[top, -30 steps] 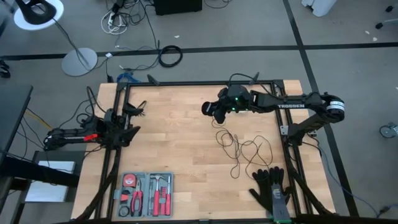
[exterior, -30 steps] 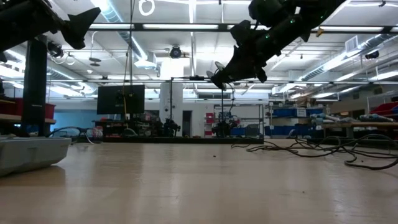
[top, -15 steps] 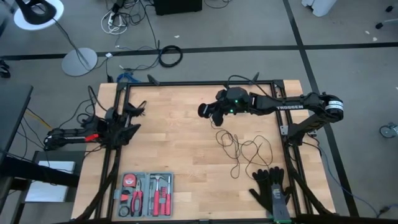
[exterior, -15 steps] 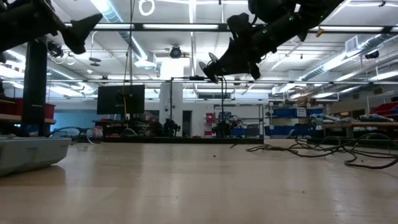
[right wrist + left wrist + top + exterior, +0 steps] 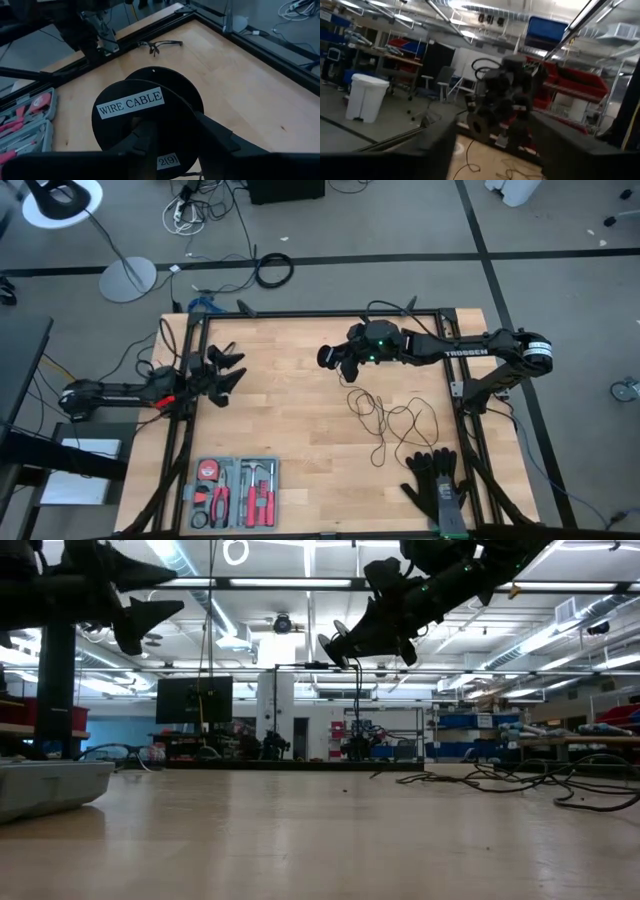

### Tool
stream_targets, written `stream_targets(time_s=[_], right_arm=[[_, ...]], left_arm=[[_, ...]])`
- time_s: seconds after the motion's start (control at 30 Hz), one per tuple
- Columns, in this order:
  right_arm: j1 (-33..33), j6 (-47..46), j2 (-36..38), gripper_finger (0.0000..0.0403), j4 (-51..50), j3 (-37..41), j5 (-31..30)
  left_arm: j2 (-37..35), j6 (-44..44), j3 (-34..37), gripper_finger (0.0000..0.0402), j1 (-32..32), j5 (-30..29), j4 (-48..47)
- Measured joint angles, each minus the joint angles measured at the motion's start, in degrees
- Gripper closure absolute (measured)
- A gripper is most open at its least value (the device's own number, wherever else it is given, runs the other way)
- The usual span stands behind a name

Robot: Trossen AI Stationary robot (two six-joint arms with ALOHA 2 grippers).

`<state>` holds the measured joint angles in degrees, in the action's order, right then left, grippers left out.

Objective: Coil cords
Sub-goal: Coil the black wire on the black spool

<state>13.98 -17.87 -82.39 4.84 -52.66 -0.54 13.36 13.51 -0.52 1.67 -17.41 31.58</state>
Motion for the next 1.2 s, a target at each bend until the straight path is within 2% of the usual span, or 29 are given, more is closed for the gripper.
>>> stream_targets(time_s=[0.17, 0.23, 0.33, 0.53, 0.7, 0.9, 1.07, 1.2], right_arm=[[-1.4, 0.0, 0.0, 0.0302, 0.0, 0.0, -5.6], [-2.5, 0.5, 0.0, 0.0305, 0.0, 0.0, -8.8], [-4.5, 1.0, 0.0, 0.0305, 1.0, 0.0, -14.3], [-8.2, 2.6, 0.0, 0.0304, 3.2, 0.0, -22.1], [-9.4, 2.6, 0.0, 0.0303, 3.2, 0.0, -22.6], [-10.6, 2.6, 0.0, 0.0303, 3.1, 0.0, -22.7], [-11.3, 4.1, 0.0, 0.0303, 3.1, 0.0, -24.4], [-11.7, 5.6, 0.0, 0.0303, 3.0, 0.0, -25.7]], left_arm=[[5.5, 0.3, 0.0, 0.031, 0.0, -2.3, 4.2], [7.6, 0.4, 0.0, 0.0342, 0.0, -2.5, 5.6], [11.0, 1.6, -1.5, 0.0367, 0.0, -2.6, 5.8], [22.3, 0.3, -7.8, 0.037, 0.0, -2.5, 5.8], [34.6, -1.3, -14.4, 0.0357, 0.2, -2.4, 5.7], [48.2, -3.0, -23.0, 0.0317, 0.2, -2.4, 5.6], [56.8, -2.8, -29.5, 0.0285, 1.7, -2.3, 4.6], [61.7, -2.5, -34.2, 0.028, 3.3, -1.5, 1.3]])
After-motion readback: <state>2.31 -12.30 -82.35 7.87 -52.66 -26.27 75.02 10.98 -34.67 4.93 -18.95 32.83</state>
